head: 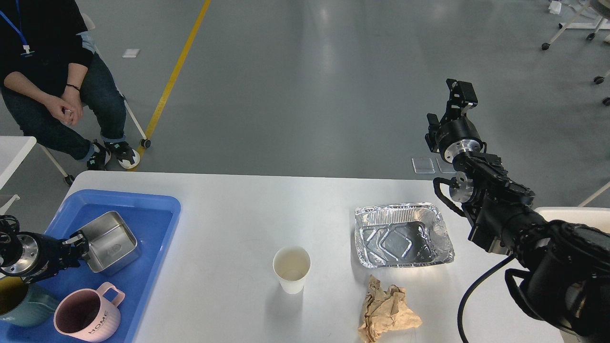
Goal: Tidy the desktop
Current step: 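Lower the steel box into the blue bin and release it, then raise the left gripper and move the right gripper toward the foil tray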
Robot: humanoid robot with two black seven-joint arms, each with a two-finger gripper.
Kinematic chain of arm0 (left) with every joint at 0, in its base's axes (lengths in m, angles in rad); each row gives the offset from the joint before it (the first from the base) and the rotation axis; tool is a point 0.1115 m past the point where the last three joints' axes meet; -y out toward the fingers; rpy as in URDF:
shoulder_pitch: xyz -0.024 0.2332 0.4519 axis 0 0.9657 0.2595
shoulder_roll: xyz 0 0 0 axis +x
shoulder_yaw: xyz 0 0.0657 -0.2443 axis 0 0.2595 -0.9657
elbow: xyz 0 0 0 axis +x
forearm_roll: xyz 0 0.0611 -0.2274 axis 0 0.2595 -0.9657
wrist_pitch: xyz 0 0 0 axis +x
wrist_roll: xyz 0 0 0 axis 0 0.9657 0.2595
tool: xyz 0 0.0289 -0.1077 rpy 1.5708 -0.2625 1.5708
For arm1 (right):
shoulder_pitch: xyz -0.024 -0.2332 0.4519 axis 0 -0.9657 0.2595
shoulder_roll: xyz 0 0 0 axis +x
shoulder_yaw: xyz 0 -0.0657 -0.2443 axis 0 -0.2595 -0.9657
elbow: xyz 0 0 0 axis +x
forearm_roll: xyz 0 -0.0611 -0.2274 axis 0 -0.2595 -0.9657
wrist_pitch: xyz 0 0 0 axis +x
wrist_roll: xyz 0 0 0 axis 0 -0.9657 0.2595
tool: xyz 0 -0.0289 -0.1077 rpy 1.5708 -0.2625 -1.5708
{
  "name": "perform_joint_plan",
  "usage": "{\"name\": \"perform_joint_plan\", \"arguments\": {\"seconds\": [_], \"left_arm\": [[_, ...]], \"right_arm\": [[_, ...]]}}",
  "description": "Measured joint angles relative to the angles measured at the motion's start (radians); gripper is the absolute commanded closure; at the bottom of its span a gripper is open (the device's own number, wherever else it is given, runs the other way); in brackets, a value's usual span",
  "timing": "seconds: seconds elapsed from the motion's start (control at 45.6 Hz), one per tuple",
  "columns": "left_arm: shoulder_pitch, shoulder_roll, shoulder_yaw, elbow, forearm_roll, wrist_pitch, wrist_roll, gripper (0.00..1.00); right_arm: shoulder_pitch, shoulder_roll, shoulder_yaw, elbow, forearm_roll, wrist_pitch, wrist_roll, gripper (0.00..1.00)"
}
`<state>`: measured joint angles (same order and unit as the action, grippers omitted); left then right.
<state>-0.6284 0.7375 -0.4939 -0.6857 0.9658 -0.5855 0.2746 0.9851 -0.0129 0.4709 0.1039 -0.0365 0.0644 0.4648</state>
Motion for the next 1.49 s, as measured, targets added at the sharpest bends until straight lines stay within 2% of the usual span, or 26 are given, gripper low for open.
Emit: {"name": "perform_joint_plan", "arguments": {"seconds": [0.066,0.11,0.373,0.702,0.965,1.052,1.162,1.294,1.491], "left_arm": [[-0.011,0.002,-0.002,-0.001,-0.004,-0.009,0.0,0.25],[-0.024,0.004,-0.005,-0.002,-0.008,-0.018,0.0,0.0],[-0.146,0.017,-0.02,-0.003,-0.024,-0.103,0.014,0.0],[-0.255,-0.003,-0.029,-0.002,-0.332,-0.095,0.016,0.0],[-0.281,-0.117,-0.087,-0.004,-0.509,-0.107,-0.007,0.0],[-0.295,-0.14,-0.157,-0.003,-0.527,-0.099,-0.007,0.0],[-0.311,-0.218,-0.31,-0.002,-0.599,-0.083,0.002,0.0],[-0.312,-0.328,-0.505,-0.001,-0.725,-0.009,0.011,0.0],[-0.205,-0.491,-0.693,0.006,-0.949,0.089,0.013,0.0]], "right_arm": [[0.004,0.003,0.0,0.0,0.0,0.0,0.0,0.0],[0.007,0.004,0.0,0.0,0.0,0.0,0.0,0.0],[0.014,0.017,0.0,0.011,0.0,0.015,0.0,0.0],[0.025,0.036,-0.07,0.012,-0.002,0.021,-0.001,0.0],[0.027,0.046,-0.086,0.011,-0.002,0.018,-0.002,0.0],[0.022,0.047,-0.086,0.01,-0.002,0.018,-0.002,0.0],[0.02,0.047,-0.086,0.01,-0.002,0.017,-0.002,0.0],[0.019,0.047,-0.086,0.009,-0.002,0.01,-0.002,0.0],[0.012,0.066,-0.087,0.001,-0.002,0.003,-0.001,0.0]]}}
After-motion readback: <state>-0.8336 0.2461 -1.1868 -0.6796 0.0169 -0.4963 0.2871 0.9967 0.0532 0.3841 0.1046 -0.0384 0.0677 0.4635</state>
